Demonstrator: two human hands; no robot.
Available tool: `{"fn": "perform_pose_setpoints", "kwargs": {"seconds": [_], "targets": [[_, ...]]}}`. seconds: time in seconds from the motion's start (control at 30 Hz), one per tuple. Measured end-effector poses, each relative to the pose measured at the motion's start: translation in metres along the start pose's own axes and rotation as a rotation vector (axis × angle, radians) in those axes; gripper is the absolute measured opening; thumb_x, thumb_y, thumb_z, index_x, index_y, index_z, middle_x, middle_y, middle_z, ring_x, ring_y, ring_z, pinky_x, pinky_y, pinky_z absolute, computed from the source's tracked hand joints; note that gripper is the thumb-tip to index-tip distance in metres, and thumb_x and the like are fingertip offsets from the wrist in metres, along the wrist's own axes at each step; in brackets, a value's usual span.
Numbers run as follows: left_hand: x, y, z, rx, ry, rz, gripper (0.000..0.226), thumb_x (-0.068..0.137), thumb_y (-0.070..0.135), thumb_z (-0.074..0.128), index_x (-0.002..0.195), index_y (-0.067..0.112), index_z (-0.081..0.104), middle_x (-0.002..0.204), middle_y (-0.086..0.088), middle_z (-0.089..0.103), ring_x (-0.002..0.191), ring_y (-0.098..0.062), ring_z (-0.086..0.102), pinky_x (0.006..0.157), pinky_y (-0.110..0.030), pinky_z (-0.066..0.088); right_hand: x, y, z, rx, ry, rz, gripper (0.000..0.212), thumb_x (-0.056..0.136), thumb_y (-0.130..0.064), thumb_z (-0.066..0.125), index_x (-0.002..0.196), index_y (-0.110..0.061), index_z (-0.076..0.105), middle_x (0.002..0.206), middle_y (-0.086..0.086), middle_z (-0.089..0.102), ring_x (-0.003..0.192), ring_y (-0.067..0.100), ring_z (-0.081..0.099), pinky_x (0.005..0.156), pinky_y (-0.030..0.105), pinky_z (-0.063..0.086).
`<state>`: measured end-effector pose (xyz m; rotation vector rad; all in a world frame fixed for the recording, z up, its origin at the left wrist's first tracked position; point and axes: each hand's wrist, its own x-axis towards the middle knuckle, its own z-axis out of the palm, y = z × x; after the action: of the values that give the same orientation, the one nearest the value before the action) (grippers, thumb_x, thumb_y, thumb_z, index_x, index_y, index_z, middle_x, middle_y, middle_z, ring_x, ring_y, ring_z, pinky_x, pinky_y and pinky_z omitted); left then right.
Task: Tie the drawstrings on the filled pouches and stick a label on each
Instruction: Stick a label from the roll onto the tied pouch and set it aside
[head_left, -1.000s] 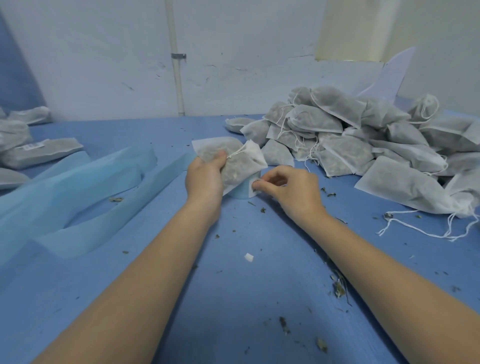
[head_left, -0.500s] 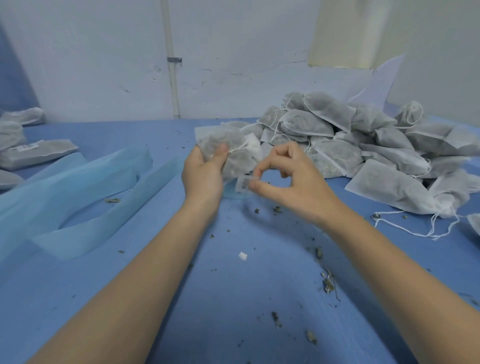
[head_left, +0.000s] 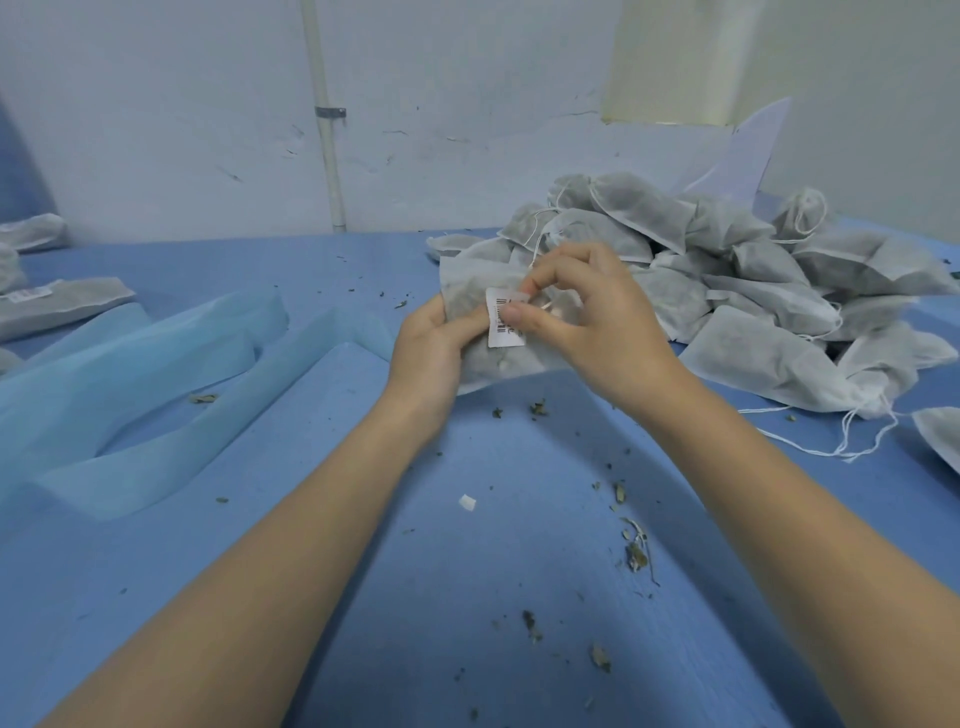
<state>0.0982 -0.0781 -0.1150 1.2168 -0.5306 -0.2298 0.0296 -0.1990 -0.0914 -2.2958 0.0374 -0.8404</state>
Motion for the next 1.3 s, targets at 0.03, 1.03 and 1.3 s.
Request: {"fn": "perform_pose_setpoints", "kwargs": {"seconds": [0.03, 1.03, 1.3], "targets": [[0.000, 0.000, 0.000, -0.037, -0.004, -0.013, 0.014, 0.090, 0.007, 0.054, 0.088, 0.008, 0.067, 0.073, 0.002, 0.072, 0.069, -0.011, 0.067, 0.063, -0.018, 0.052, 0.000, 0.001, 0.000, 0.005, 0.008, 0.002, 0.013, 0.081, -0.023, 0.075, 0.085, -0.020, 0.063, 0.112, 0.002, 0.054, 0.111, 0.014, 0.048, 0.098, 0.017, 0.033], [-0.001, -0.002, 0.003, -0.205, 0.297, -0.160, 0.023, 0.089, 0.032, 0.059, 0.078, 0.014, 0.067, 0.069, -0.003, 0.072, 0.062, -0.020, 0.069, 0.060, -0.030, 0.056, 0.001, -0.009, 0.037, 0.894, 0.211, 0.476, 0.038, 0.078, 0.008, 0.067, 0.086, -0.020, 0.043, 0.091, 0.008, 0.057, 0.069, 0.019, 0.057, 0.055, 0.024, 0.045], [-0.001, 0.009, -0.002, -0.151, 0.450, -0.146, 0.044, 0.103, 0.023, 0.022, 0.141, 0.007, 0.036, 0.143, -0.015, 0.044, 0.128, -0.034, 0.045, 0.106, -0.051, 0.037, 0.046, -0.077, 0.099, 0.660, -0.339, 0.296, 0.078, 0.077, -0.076, 0.050, 0.143, -0.036, 0.040, 0.144, -0.024, 0.042, 0.122, 0.000, 0.051, 0.115, 0.040, 0.030]]}}
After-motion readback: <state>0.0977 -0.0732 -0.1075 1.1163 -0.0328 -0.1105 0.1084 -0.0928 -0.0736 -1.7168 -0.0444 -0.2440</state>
